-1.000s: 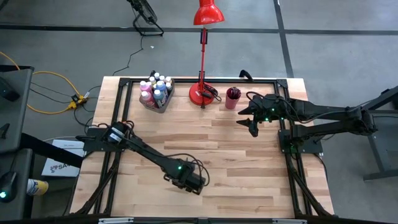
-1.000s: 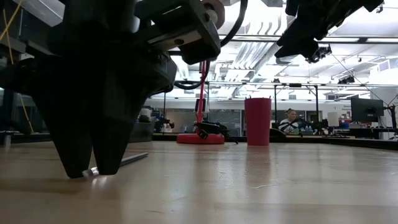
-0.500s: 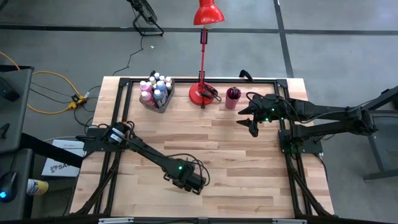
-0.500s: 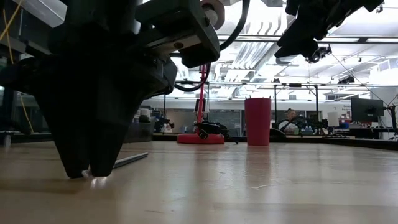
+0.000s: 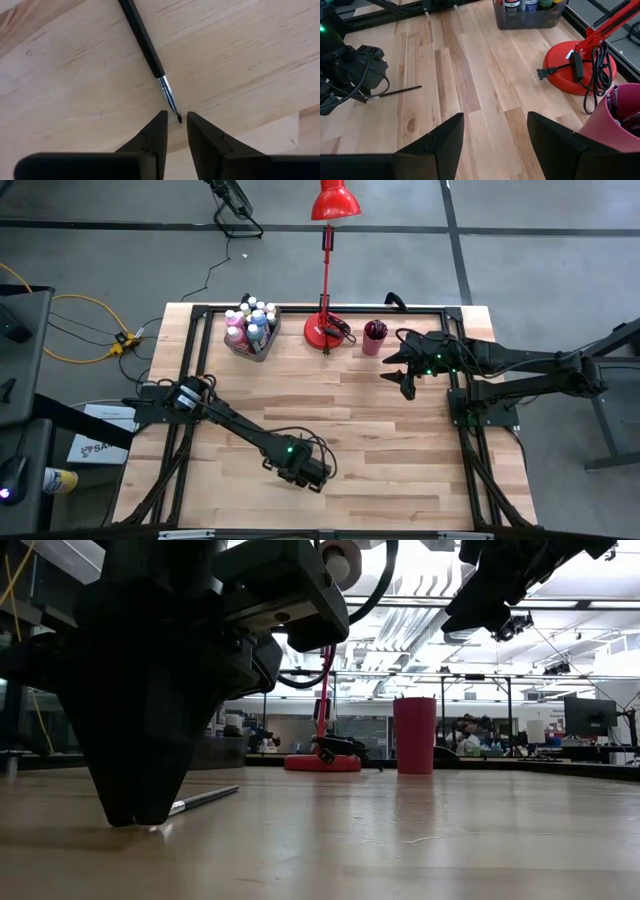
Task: Pick & Place Paint Supplies
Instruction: Put the paint brush into the cup
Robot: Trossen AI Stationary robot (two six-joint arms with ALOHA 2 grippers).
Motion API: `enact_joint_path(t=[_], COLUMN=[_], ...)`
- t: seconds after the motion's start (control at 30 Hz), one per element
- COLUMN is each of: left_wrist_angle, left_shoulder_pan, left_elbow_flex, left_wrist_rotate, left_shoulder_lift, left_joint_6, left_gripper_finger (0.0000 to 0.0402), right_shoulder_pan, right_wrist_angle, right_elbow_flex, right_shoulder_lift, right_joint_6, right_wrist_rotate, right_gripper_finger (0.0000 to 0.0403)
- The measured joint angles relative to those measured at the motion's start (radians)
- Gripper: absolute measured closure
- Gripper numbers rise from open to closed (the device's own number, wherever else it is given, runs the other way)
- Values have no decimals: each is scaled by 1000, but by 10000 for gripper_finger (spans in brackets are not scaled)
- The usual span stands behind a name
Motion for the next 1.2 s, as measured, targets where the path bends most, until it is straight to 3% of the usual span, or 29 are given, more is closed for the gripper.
enact_joint_path(t=[0.37, 0.6, 0.87, 1.2], left_wrist_angle=[0, -5, -1, -29], left_shoulder_pan=[0, -1, -1, -6], left_elbow_flex=[0, 0, 0, 0], left_wrist_rotate=[0, -4, -22, -127], left_shoulder_lift=[0, 0, 0, -62], left_joint_6=[0, 11, 32, 194], left_gripper_finger=[335, 392, 400, 402], right_shoulder_pan=[0, 0, 0, 0], right_wrist_angle=[0, 0, 0, 1], right_elbow_flex=[0, 0, 0, 0], right_shoulder_lift=[0, 0, 0, 0], right_joint_6=[0, 0, 0, -6], right_wrist_rotate=[0, 0, -1, -123], right_gripper_finger=[190, 190, 190, 190])
